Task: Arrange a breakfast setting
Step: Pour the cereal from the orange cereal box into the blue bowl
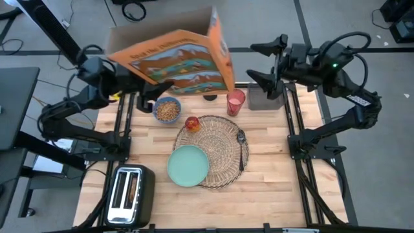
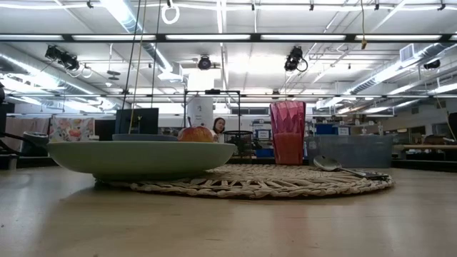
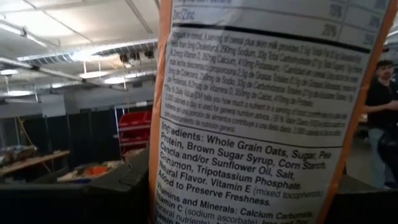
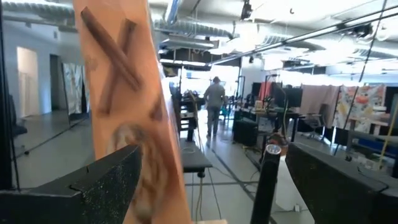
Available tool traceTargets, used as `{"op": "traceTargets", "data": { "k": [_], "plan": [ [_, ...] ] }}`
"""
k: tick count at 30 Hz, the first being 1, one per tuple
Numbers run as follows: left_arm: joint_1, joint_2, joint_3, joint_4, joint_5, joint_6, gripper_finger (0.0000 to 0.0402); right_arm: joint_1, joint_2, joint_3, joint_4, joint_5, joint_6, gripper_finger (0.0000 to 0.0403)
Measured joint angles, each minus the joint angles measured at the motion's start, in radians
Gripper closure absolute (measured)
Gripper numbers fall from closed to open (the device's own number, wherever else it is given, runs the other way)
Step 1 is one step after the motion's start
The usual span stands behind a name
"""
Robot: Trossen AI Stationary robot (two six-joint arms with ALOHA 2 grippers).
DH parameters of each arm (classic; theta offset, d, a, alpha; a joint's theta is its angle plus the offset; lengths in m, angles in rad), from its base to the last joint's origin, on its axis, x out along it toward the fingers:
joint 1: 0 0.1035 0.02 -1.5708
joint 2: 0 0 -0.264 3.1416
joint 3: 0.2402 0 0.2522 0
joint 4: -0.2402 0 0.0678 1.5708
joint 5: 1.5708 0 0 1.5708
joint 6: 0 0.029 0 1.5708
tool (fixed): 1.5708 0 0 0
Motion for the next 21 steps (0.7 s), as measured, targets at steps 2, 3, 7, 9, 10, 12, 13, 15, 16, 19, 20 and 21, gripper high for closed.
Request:
{"op": "traceTargets", "data": {
  "k": [2,3,7,9,10,12,13,15,16,19,20,21],
  "plan": [
    [0.000,0.018,-0.001,-0.007,0.000,0.002,0.0161,0.000,0.003,-0.001,-0.009,-0.011,0.001,0.0003],
    [0.000,0.027,-0.002,-0.004,0.000,0.004,0.0161,0.000,0.004,-0.001,-0.013,-0.020,0.004,0.0003],
    [0.000,0.061,-0.002,-0.001,-0.001,0.021,0.0162,0.001,0.020,0.000,-0.017,-0.043,0.038,0.0003],
    [0.000,0.081,-0.002,0.003,0.000,0.021,0.0162,0.001,0.029,-0.001,-0.028,-0.052,0.046,0.0003],
    [0.000,0.086,-0.002,0.004,0.001,0.021,0.0163,0.000,0.031,-0.001,-0.033,-0.067,0.055,0.0003],
    [0.000,0.096,0.000,0.012,0.005,0.021,0.0163,0.000,0.033,0.000,-0.039,-0.102,0.081,0.0003],
    [0.000,0.097,0.000,0.009,0.007,0.021,0.0163,0.000,0.037,0.000,-0.048,-0.120,0.091,0.0003],
    [0.000,0.097,0.000,0.004,0.010,0.021,0.0163,0.000,0.038,0.000,-0.054,-0.133,0.112,0.0003],
    [0.000,0.097,0.000,0.004,0.010,0.022,0.0163,0.000,0.038,0.000,-0.054,-0.139,0.118,0.0003],
    [0.001,0.092,0.000,0.001,0.008,0.022,0.0164,0.000,0.036,0.000,-0.058,-0.164,0.145,0.0003],
    [0.001,0.090,0.000,-0.003,0.002,0.023,0.0164,0.000,0.033,0.000,-0.056,-0.177,0.158,0.0003],
    [0.001,0.089,0.000,-0.003,-0.002,0.026,0.0164,0.000,0.032,0.000,-0.055,-0.189,0.165,0.0003]
  ]
}}
